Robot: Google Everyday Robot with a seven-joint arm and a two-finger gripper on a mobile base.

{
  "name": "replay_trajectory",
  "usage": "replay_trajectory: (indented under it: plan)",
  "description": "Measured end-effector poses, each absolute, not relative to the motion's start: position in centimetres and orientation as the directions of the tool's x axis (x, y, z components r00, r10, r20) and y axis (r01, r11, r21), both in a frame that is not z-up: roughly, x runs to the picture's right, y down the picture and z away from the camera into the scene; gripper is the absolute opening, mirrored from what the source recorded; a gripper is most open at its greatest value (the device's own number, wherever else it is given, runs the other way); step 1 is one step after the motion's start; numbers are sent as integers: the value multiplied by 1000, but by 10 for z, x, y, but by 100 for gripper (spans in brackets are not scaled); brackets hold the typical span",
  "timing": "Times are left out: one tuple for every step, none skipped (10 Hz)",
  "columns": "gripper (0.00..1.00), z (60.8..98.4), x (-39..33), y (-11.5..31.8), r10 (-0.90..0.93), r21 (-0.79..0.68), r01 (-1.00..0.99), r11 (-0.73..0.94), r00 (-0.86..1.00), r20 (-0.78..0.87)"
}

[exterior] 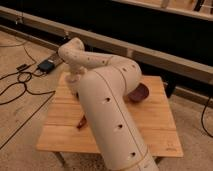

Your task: Pick up the ceramic cup

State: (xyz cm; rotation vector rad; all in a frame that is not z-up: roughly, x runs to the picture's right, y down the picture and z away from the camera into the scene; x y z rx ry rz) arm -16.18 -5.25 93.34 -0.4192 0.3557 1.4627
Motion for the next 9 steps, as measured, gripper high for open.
replay_trajectory:
  plan:
    - [63,938,-162,-45,868,-59,-996,60,81,-489]
    - [55,942,-161,-39,862,-64,-996,65,88,-499]
    - [45,945,-162,-34,857,-72,-995,70,97,-506]
    - [35,946,-163,-33,854,-86,-994,74,108,-510]
    - [25,944,-166,-34,851,-108,-991,80,124,-510]
    - [18,941,-168,-36,849,-123,-989,84,136,-510]
    - [5,932,-174,-42,851,-159,-984,84,154,-502]
    - [1,923,-176,-46,851,-185,-980,78,162,-499]
    - [0,911,-178,-50,850,-216,-974,64,167,-500]
